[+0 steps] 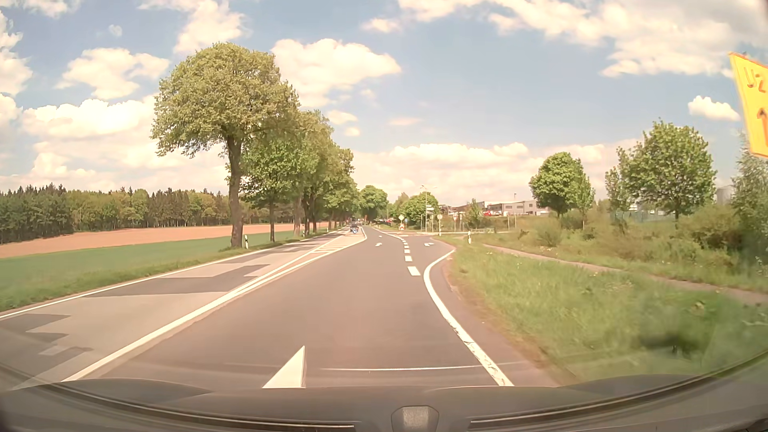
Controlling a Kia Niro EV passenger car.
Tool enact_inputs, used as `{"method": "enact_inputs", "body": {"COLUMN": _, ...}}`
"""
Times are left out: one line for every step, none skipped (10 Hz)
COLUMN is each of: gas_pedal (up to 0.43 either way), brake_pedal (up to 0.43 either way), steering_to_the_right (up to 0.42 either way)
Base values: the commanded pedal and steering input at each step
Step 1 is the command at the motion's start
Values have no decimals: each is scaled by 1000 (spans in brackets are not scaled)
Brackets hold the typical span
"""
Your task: Follow the waypoints while adhering to traffic rules and regulations
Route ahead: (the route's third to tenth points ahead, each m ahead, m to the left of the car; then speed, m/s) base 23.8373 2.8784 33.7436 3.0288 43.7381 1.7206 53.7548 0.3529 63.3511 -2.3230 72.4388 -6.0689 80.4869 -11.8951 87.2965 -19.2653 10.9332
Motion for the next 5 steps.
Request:
{"method": "enact_inputs", "body": {"gas_pedal": 0, "brake_pedal": 12, "steering_to_the_right": 11}}
{"method": "enact_inputs", "body": {"gas_pedal": 0, "brake_pedal": 0, "steering_to_the_right": 15}}
{"method": "enact_inputs", "body": {"gas_pedal": 0, "brake_pedal": 0, "steering_to_the_right": 19}}
{"method": "enact_inputs", "body": {"gas_pedal": 0, "brake_pedal": 0, "steering_to_the_right": 23}}
{"method": "enact_inputs", "body": {"gas_pedal": 0, "brake_pedal": 0, "steering_to_the_right": 27}}
